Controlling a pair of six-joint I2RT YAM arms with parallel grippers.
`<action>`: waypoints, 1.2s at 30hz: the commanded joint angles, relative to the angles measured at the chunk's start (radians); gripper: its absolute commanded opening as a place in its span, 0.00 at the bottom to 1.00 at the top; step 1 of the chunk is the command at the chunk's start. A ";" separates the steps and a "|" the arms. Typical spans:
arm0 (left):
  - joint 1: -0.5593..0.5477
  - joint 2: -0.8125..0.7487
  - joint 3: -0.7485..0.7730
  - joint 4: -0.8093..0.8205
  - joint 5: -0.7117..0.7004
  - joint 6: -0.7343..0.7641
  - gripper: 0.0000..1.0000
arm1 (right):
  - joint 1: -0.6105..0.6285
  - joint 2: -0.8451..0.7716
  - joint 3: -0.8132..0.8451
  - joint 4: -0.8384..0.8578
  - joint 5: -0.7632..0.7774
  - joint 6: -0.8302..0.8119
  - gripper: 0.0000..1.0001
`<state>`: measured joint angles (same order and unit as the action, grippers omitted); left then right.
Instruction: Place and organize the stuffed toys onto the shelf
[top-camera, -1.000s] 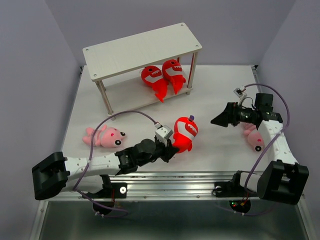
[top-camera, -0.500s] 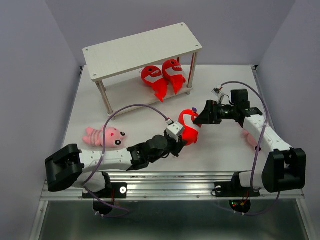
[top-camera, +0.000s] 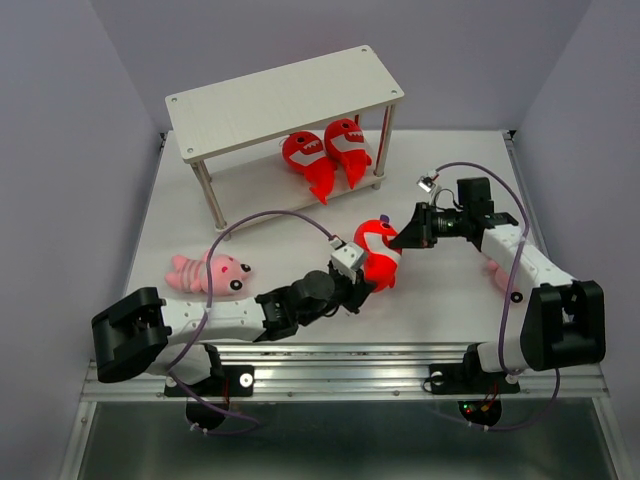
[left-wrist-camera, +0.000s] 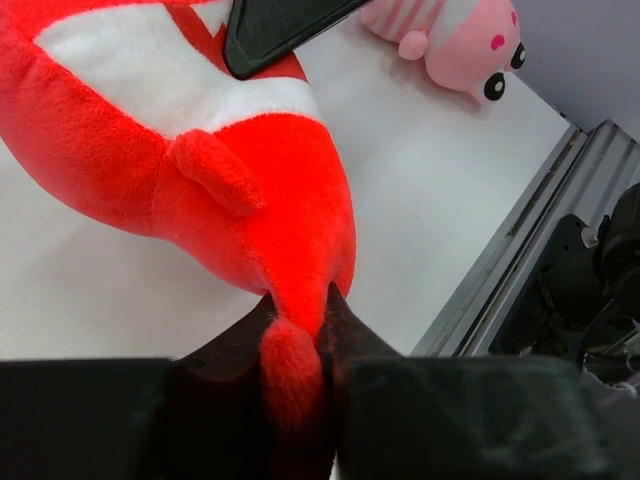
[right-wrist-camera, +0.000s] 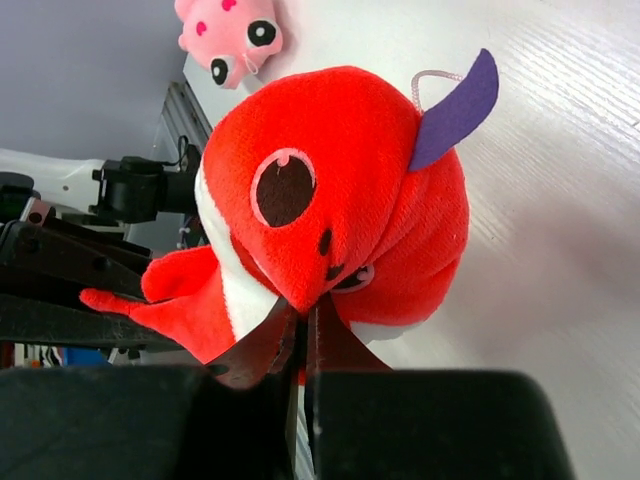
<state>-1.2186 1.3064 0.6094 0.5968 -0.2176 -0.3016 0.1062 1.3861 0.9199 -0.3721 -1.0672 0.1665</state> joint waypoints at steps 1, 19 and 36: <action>-0.007 -0.022 -0.020 0.120 0.001 -0.074 0.28 | 0.006 -0.039 0.031 0.036 -0.033 -0.094 0.01; 0.070 -0.072 -0.007 0.043 0.063 -0.390 0.99 | 0.006 -0.200 -0.098 0.197 0.138 -0.190 0.01; 0.103 0.182 0.182 0.015 0.077 -0.401 0.56 | 0.006 -0.320 -0.191 0.308 0.128 -0.179 0.01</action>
<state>-1.1187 1.4803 0.7181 0.5789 -0.1310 -0.7158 0.1062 1.0931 0.7383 -0.1394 -0.9264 -0.0040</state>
